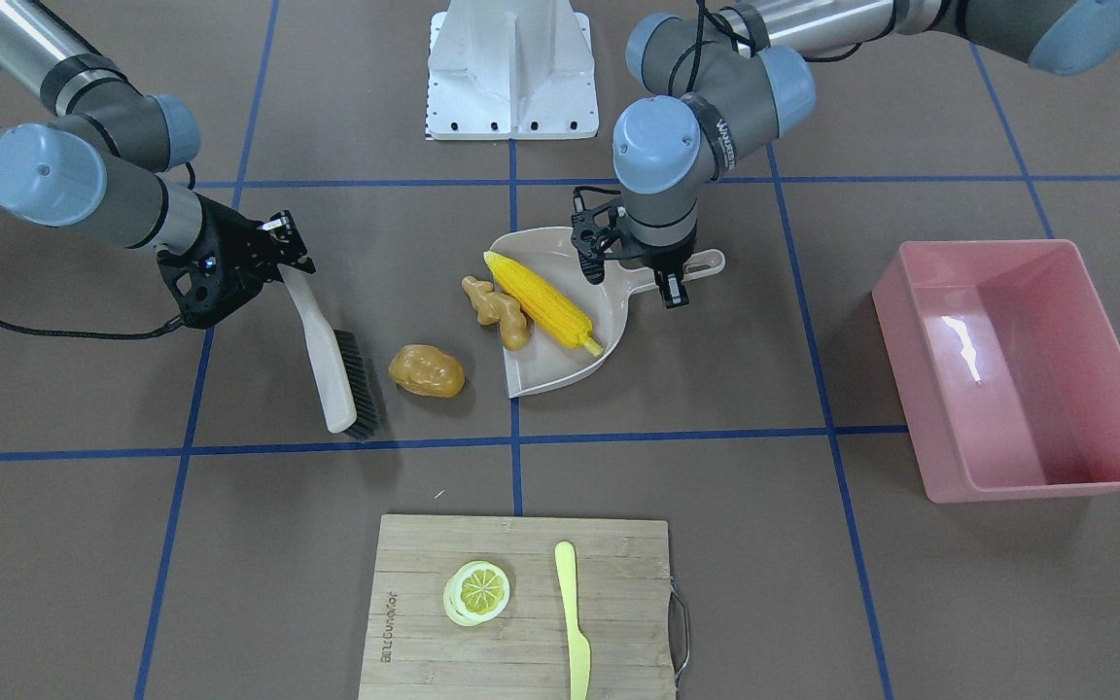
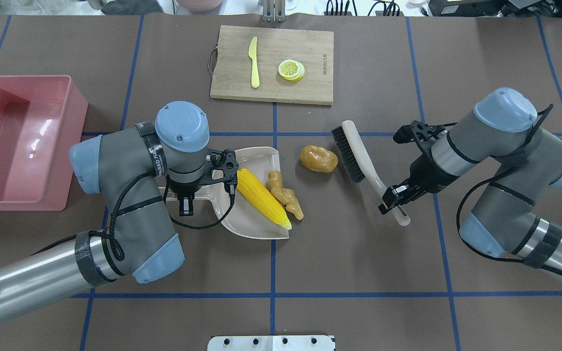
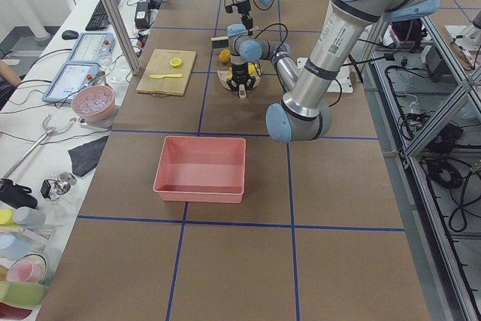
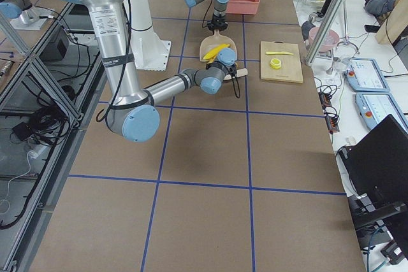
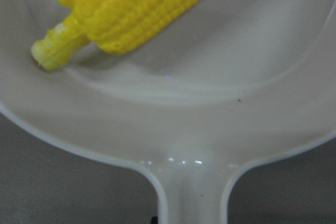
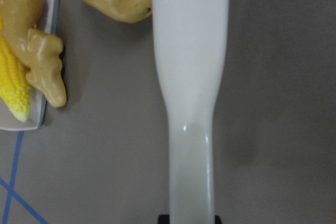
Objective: Sweep and dump trash into bin
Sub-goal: 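Sweep the potato and ginger into the dustpan with the right gripper's brush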
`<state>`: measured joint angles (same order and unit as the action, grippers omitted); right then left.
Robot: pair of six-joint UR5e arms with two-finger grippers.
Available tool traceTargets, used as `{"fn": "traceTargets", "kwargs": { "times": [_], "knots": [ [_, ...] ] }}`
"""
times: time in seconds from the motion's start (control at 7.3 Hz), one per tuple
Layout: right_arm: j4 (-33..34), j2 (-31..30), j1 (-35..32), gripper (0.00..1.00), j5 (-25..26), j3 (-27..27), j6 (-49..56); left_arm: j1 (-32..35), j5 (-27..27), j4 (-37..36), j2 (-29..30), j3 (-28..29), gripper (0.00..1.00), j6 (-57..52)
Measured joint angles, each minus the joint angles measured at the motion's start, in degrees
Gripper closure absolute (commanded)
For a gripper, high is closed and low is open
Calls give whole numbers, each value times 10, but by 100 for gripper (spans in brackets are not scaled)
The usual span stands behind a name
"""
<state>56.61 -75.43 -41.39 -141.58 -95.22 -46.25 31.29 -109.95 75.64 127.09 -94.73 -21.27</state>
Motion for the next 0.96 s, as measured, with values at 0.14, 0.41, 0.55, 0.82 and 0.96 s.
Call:
{"fn": "traceTargets", "kwargs": {
  "times": [0.14,0.41,0.55,0.82,0.96],
  "knots": [
    [1,6,15,100,0,0,-15,0,0,2,0,1,100,0],
    [18,32,42,100,11,3,-44,0,0,7,0,3,100,0],
    [33,49,51,100,19,4,-50,0,0,8,-1,3,100,0],
    [53,73,69,100,36,4,-71,0,0,9,-1,2,100,0],
    [56,80,78,100,46,3,-83,1,0,8,0,1,100,-1]
  ]
}}
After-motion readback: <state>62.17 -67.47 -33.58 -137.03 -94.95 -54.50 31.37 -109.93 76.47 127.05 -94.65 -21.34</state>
